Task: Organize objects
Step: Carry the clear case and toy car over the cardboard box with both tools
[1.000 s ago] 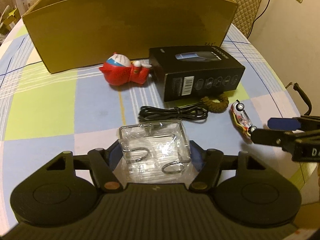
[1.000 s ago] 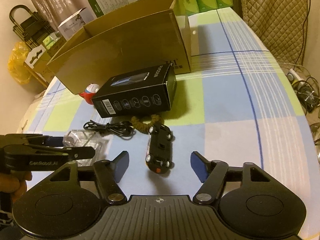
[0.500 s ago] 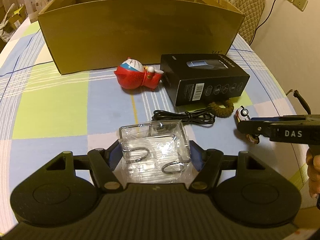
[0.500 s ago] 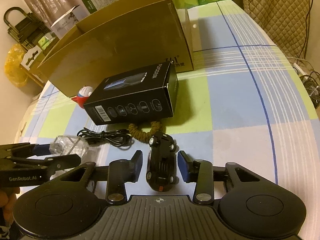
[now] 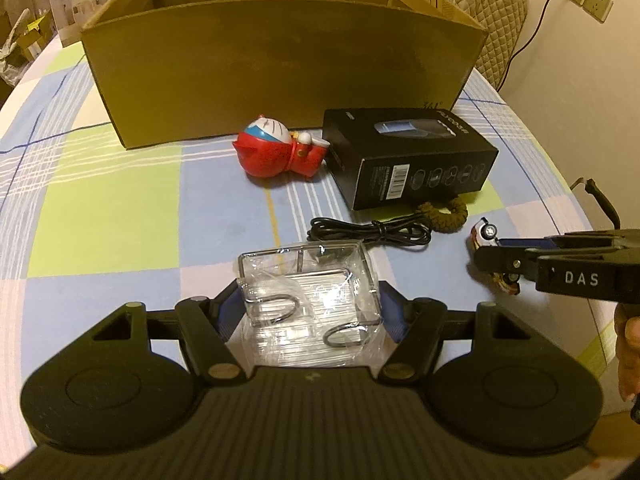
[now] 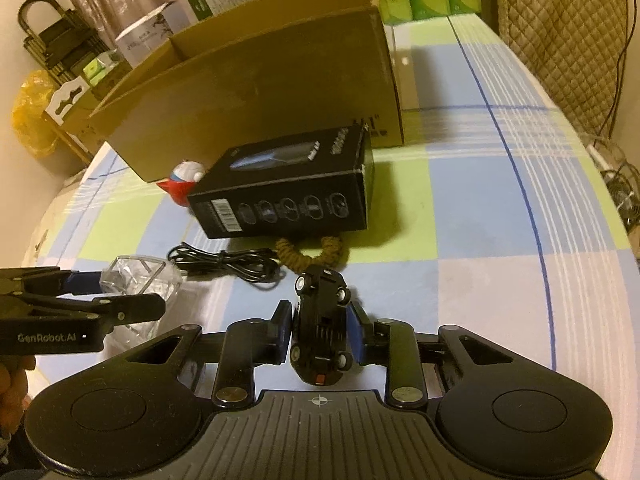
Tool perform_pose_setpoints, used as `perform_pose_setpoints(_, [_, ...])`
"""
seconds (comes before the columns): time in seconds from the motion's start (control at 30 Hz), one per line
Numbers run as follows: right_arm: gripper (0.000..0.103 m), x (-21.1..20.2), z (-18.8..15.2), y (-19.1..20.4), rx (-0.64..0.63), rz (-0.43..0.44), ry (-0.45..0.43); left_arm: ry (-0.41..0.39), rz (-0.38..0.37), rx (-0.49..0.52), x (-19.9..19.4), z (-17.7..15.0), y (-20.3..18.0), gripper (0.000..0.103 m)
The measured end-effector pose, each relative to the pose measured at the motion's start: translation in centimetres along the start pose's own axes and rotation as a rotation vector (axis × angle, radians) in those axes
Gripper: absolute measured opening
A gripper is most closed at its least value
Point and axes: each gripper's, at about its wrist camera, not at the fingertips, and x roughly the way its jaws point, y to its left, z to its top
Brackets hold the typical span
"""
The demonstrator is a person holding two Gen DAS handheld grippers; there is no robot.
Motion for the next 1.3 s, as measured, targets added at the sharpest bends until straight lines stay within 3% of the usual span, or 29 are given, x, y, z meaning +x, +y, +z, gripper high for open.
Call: perform_pose_setpoints(1.3, [0.026, -9.8, 1.6, 4.8, -0.117, 0.022, -0.161, -0.168, 0.041, -0.002, -11.1, 0.4, -0.8, 0.065])
